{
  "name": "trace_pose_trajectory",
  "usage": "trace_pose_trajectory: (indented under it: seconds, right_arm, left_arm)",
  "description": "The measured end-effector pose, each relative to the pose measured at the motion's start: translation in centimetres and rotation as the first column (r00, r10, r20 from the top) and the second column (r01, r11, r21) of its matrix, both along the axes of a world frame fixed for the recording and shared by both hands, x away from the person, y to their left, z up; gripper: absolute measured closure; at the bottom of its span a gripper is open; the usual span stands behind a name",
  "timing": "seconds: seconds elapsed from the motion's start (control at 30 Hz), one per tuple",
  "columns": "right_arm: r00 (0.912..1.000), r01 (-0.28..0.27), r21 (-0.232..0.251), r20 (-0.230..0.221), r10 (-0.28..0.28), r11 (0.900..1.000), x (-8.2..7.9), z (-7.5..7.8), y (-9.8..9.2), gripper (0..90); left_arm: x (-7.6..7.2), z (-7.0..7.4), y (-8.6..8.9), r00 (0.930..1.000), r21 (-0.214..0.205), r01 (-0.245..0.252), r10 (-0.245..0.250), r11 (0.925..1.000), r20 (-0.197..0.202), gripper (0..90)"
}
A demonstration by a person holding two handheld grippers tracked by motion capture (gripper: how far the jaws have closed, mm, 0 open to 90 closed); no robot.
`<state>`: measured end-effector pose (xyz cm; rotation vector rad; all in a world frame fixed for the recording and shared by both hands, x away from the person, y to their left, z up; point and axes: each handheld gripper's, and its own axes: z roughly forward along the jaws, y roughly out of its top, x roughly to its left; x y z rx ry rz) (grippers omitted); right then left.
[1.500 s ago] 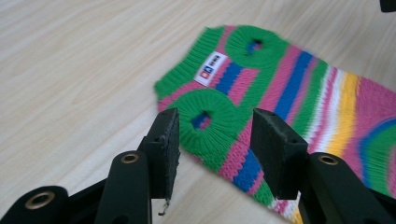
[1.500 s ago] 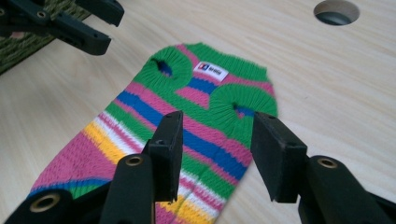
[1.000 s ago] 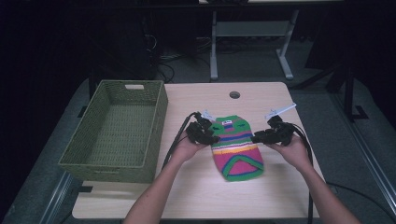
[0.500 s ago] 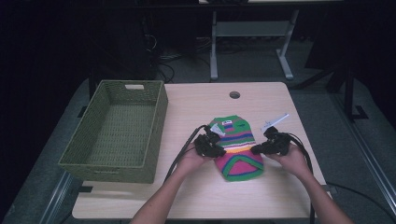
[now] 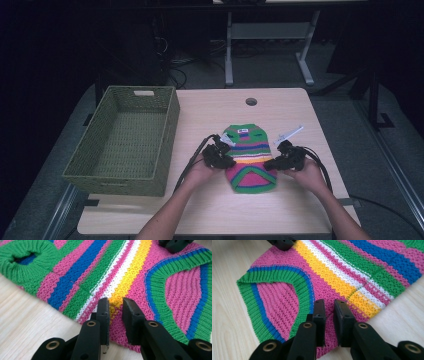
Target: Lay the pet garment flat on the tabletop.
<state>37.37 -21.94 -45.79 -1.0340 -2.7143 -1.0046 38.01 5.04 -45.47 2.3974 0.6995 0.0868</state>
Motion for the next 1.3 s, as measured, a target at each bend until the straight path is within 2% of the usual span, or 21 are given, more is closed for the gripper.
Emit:
trace_pose_trajectory:
  seconds: [0.07, 0.3, 0.53, 0.6, 0.7, 0.93, 1.03, 1.1, 1.3]
  right_arm:
    - [1.0, -0.006, 0.009, 0.0, 0.006, 0.9999, 0.0, -0.1, 0.3, 78.0]
    - [0.9997, -0.023, 0.016, 0.004, 0.023, 0.9996, -0.1, -0.2, 1.0, 76.4]
    - [0.9999, -0.014, 0.026, -0.004, 0.014, 0.9996, 0.0, -0.2, 1.0, 74.9]
    - [0.9999, -0.01, 0.031, -0.007, 0.011, 0.9995, -0.1, -0.2, 1.0, 74.3]
    - [0.9999, -0.004, 0.044, -0.015, 0.004, 0.999, -0.1, -0.3, 0.9, 74.0]
    - [0.9999, 0.005, 0.049, -0.012, -0.005, 0.9988, -0.3, -0.2, 0.8, 69.2]
    - [0.9998, 0.004, 0.083, -0.018, -0.002, 0.9966, -0.5, 0.1, 0.6, 66.7]
    - [1.0, 0.001, 0.093, -0.007, -0.001, 0.9956, -0.6, 0.3, 0.5, 66.0]
    - [0.9999, 0.011, 0.138, -0.007, -0.01, 0.9904, -0.9, 0.7, -0.1, 63.2]
  left_arm:
    - [0.1, 0.1, 0.4, 1.0, 0.015, -0.002, 0.002, 0.9999, 0.004, 74.8]
    - [0.4, 0.1, 1.2, 0.9997, 0.006, -0.025, 0.025, 0.9997, -0.007, 71.5]
    - [0.3, 0.0, 1.3, 0.9997, 0.001, -0.023, 0.023, 0.9997, -0.008, 69.1]
    - [0.3, 0.0, 1.2, 0.9991, -0.018, -0.039, 0.039, 0.9991, -0.014, 68.1]
    - [0.2, 0.1, 1.3, 0.9994, -0.001, -0.032, 0.032, 0.9995, -0.01, 65.9]
    - [0.1, 0.1, 1.5, 0.9989, -0.007, -0.045, 0.045, 0.9989, -0.009, 62.5]
    - [-0.2, 0.4, 1.7, 0.9983, -0.015, -0.05, 0.051, 0.9986, 0.029, 61.5]
    - [-0.4, 0.5, 1.8, 0.9981, -0.035, -0.056, 0.057, 0.9978, 0.026, 61.4]
    - [-0.6, 0.6, 2.2, 0.9981, -0.045, -0.055, 0.057, 0.9974, 0.025, 60.0]
